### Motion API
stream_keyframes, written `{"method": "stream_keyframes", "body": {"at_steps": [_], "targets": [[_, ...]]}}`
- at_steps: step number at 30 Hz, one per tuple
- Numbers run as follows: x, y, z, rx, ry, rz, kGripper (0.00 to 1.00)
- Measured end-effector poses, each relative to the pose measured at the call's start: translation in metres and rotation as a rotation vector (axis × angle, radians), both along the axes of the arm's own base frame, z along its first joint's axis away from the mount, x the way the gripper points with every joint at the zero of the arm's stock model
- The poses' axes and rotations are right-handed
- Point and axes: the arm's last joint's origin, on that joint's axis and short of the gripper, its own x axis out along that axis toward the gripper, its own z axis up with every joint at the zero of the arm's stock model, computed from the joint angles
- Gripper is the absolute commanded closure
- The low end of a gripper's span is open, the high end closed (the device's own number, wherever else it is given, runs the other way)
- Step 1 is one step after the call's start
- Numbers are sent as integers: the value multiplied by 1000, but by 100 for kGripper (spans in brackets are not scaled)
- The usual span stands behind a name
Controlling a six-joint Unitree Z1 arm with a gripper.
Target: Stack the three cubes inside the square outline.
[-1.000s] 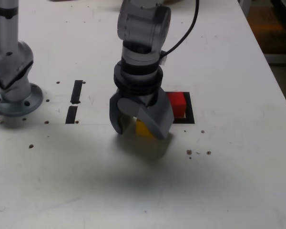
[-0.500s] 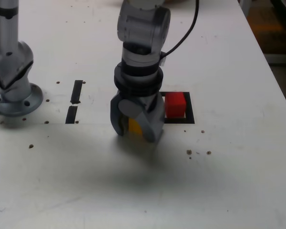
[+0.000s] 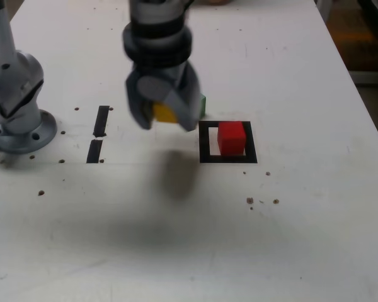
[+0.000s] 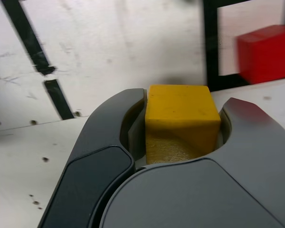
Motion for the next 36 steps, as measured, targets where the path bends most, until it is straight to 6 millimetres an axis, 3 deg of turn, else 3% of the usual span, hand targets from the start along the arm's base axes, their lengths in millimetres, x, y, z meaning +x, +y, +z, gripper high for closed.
{"method": "stream_keyframes", "body": {"at_steps": [9,19,36], "targets": [[46,8,25,-50,-26,7,79],[78,18,5,-86,9,47,79],[101,26,-22,-101,-14,63,75]]}}
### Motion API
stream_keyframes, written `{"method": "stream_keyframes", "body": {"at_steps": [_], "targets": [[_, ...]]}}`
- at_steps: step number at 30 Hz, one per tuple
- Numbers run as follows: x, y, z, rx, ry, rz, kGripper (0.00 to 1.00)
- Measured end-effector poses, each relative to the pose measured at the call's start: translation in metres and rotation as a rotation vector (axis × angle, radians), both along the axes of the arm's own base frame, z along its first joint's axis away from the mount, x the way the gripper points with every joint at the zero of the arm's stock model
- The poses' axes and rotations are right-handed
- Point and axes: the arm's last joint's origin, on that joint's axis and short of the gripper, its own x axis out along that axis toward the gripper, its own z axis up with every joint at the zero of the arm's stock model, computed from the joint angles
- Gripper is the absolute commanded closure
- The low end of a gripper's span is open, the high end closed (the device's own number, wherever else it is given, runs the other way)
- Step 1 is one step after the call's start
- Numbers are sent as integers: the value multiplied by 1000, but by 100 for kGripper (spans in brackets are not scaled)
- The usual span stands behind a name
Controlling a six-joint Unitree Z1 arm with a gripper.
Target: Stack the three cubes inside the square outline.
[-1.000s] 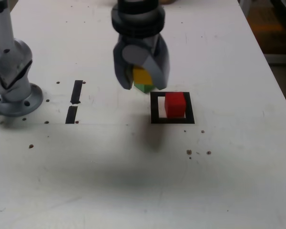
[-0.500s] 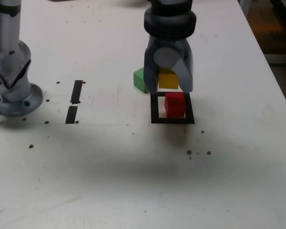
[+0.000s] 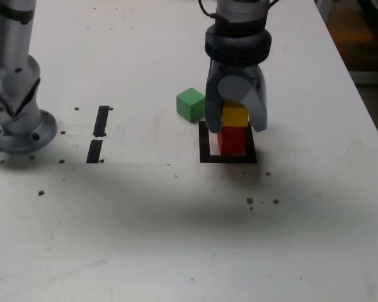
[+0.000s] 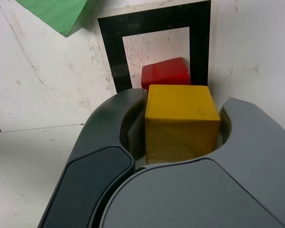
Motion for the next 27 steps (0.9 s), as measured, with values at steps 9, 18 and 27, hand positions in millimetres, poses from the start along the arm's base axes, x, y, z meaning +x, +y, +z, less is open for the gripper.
{"method": "stream_keyframes", "body": {"at_steps": [9,18,27], "targets": [[-1,6,-4,1,7,12,64],[3,8,-9,-2,1,9,50],[3,7,-13,-13,0,2,41]]}}
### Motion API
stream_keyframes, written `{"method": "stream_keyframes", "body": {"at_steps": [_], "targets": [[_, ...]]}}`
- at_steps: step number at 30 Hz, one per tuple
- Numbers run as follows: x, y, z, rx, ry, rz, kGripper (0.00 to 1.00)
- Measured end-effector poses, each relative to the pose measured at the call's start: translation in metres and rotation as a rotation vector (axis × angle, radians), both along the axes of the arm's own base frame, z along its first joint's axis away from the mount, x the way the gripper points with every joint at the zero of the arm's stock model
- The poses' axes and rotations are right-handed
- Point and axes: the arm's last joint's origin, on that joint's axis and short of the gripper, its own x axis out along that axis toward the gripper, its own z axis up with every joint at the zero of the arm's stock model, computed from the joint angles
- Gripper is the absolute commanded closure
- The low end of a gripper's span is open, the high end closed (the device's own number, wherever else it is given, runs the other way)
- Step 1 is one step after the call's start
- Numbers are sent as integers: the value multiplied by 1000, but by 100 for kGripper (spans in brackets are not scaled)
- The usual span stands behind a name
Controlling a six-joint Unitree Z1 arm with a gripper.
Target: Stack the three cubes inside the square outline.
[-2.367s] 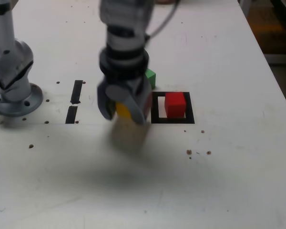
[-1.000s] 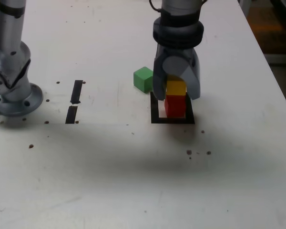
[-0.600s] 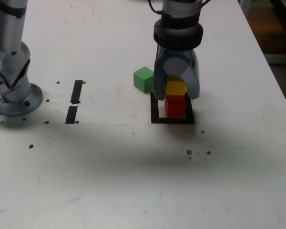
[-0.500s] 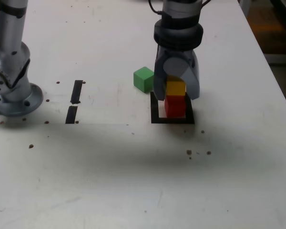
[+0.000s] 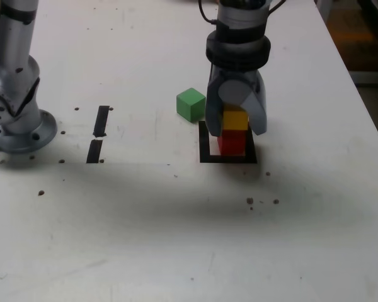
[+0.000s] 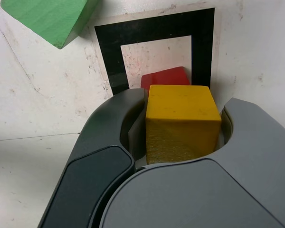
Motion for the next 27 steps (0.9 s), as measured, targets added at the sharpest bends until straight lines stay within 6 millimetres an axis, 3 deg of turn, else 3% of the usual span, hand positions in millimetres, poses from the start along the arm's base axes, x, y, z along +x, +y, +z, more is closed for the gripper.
{"method": "stream_keyframes", "body": {"at_steps": [10,20,27], "targets": [[0,-1,-4,-12,-12,-18,26],[-1,0,-5,-14,-22,-31,18],[-19,4,25,28,-114,-26,14]]}}
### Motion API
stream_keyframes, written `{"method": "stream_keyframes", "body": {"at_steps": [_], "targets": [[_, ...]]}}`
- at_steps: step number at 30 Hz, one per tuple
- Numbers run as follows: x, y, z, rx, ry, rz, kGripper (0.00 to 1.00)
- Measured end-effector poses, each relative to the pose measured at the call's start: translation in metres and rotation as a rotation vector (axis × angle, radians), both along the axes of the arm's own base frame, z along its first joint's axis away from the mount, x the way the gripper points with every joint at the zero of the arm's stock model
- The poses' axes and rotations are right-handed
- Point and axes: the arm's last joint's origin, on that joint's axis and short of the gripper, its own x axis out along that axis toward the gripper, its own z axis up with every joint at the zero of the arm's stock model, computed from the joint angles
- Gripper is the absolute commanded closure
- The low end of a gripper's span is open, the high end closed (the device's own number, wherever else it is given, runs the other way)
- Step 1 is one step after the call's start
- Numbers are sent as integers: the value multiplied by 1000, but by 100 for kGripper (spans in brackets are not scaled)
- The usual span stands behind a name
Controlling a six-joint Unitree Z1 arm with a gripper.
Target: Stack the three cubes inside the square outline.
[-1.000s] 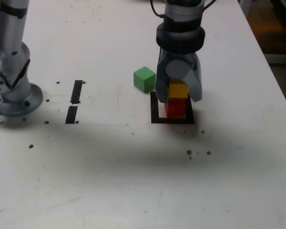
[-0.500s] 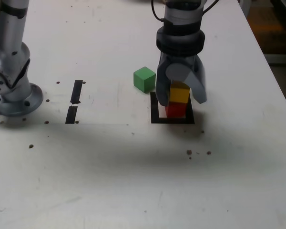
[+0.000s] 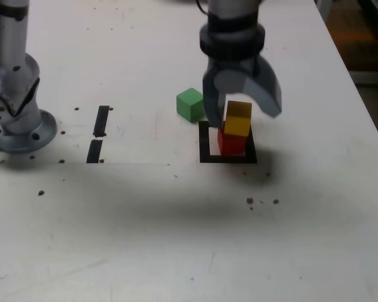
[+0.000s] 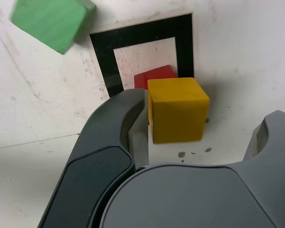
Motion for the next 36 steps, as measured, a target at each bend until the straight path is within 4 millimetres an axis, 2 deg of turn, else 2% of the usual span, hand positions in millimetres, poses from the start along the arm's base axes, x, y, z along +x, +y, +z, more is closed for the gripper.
{"method": "stream_keyframes", "body": {"at_steps": [7,14,21,30,36], "targets": [[-37,14,40,75,-85,33,12],[-68,32,48,132,-74,28,7],[-83,41,43,225,-24,-141,2],[-97,44,23,307,96,-397,0],[-101,46,8,328,169,-494,1]]}}
